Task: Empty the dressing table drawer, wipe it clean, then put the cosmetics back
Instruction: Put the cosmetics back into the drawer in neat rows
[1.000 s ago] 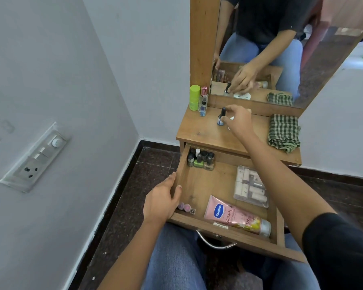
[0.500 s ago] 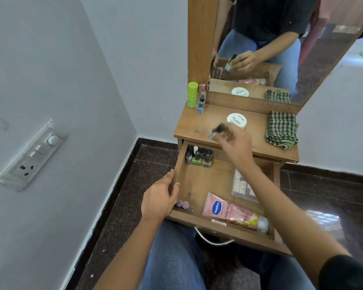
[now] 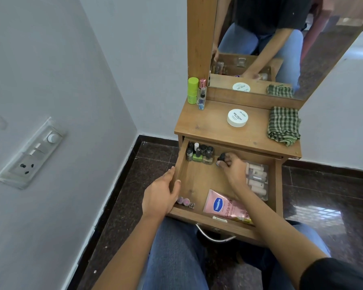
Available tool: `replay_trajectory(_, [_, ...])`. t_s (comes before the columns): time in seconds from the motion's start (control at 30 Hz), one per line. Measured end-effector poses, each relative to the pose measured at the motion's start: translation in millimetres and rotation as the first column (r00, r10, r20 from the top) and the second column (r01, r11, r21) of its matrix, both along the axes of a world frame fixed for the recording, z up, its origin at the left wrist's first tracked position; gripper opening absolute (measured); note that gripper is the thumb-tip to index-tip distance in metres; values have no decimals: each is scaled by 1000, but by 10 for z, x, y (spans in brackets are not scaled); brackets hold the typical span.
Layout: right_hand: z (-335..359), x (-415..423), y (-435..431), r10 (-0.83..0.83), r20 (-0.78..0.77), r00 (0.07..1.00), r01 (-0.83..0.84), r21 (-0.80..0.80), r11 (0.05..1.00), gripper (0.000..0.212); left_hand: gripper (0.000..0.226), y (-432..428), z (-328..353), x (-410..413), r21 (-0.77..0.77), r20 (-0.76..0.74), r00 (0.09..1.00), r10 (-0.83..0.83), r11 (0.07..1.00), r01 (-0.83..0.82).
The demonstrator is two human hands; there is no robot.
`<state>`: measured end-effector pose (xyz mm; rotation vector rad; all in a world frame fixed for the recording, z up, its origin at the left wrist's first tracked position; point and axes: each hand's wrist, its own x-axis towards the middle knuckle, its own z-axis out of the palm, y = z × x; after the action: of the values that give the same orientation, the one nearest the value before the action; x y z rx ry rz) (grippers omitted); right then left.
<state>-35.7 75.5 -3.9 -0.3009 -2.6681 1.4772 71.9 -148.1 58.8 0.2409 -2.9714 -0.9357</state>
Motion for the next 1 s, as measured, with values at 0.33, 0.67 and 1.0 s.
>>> replay_trajectory(0.33, [-204,-13,-51,-33,0,999,32,121,992,27,49,4,-8,5,-2,6,1000,-3,1000,3])
replay_trajectory(0.67, [-243,-99,-164,-161,2,987,161,-23,987,26,48,-4,-21,4,-2,-3,1000,-2,1000,2])
replay_trajectory(1.0, [-223,-105,-211,-194,14,981,194,0,981,23,49,-1,-21,4,3,10,1000,5,1000,-5])
